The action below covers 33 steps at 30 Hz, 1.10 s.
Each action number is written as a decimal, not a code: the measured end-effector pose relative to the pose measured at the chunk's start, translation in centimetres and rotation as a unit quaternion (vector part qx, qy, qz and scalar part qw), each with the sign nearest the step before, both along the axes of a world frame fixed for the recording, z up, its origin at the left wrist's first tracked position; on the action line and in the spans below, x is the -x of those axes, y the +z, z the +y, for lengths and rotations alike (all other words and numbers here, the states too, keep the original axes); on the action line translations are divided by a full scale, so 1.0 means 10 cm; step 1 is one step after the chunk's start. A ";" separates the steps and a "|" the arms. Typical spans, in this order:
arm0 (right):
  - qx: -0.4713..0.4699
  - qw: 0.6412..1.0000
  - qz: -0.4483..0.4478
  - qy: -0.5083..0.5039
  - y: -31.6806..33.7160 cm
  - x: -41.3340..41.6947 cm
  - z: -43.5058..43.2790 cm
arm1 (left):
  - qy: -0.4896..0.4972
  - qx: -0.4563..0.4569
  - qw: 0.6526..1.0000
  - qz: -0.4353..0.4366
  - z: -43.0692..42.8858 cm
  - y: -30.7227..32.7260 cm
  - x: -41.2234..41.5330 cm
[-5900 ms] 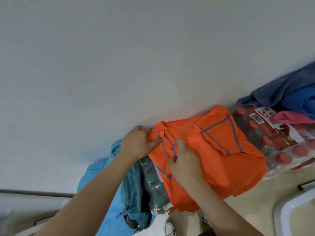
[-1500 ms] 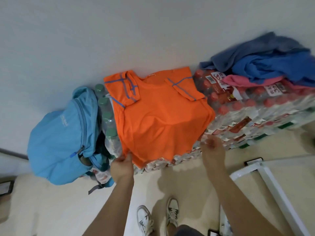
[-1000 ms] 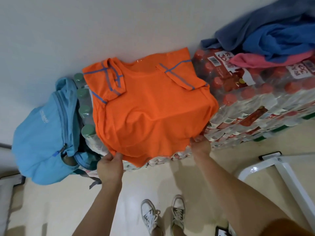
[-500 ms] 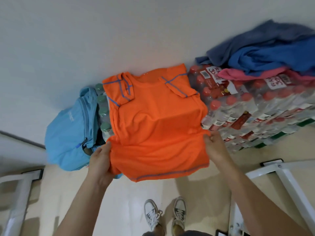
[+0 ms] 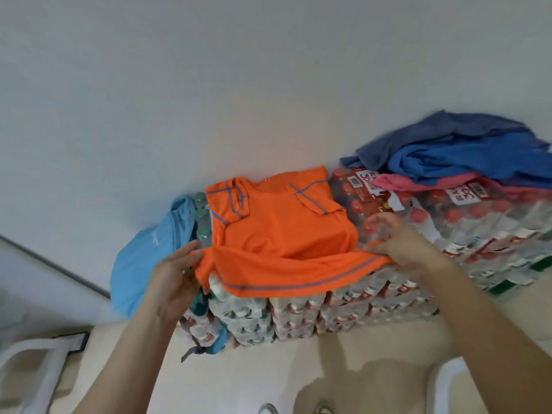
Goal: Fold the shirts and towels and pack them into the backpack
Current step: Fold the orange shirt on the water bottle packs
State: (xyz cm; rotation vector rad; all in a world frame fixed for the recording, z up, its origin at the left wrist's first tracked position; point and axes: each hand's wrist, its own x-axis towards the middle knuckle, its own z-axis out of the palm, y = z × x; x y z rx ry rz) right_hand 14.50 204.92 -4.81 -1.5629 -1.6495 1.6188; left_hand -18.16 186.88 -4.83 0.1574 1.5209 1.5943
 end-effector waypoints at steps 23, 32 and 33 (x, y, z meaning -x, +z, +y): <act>-0.128 0.984 -0.126 -0.011 -0.40 1.12 1.58 | -0.337 0.138 0.763 0.534 1.16 -0.34 1.02; -0.226 0.965 -0.121 -0.062 0.06 1.23 1.71 | -0.128 0.126 0.838 0.516 1.58 -0.19 1.42; -0.230 0.963 -0.124 -0.061 0.07 1.28 1.79 | -0.117 0.136 0.843 0.507 1.69 -0.18 1.49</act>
